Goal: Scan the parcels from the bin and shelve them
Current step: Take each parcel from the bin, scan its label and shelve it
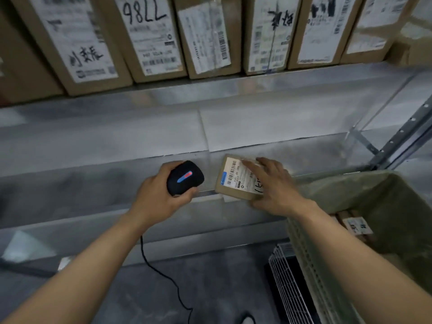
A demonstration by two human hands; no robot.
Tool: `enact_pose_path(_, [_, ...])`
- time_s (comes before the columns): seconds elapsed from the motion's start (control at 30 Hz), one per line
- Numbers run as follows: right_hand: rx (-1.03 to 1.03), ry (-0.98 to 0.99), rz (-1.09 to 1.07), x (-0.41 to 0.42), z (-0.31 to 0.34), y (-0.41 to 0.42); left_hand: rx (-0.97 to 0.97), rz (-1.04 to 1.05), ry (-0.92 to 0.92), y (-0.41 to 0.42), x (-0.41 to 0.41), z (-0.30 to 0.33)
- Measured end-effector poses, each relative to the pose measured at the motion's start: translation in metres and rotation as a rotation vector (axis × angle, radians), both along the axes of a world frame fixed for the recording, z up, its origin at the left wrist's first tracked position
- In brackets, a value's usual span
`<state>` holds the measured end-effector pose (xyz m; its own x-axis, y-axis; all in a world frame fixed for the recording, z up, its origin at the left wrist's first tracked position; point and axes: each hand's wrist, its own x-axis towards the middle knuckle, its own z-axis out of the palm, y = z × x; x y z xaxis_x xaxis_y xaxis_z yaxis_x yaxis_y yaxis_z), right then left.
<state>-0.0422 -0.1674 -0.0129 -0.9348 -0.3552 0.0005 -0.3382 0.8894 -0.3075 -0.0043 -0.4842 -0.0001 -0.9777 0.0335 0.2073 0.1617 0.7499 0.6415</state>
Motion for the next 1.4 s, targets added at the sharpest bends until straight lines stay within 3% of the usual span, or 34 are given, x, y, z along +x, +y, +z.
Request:
enact_pose_path(0.5, [-0.048,-0.008,0.286,-0.021,-0.009,-0.231,0.317,0.500,0.057,-0.181,0.095,-0.030])
enact_pose_path(1.03, [-0.119,-0.118,0.501,0.011,-0.018,-0.456,0.340,0.878,0.119,-0.324,0.189,-0.039])
enact_pose_path(1.4, [-0.149,-0.175,0.609,0.000,-0.036,-0.591,0.332,1.023,0.118,-0.404,0.196,-0.044])
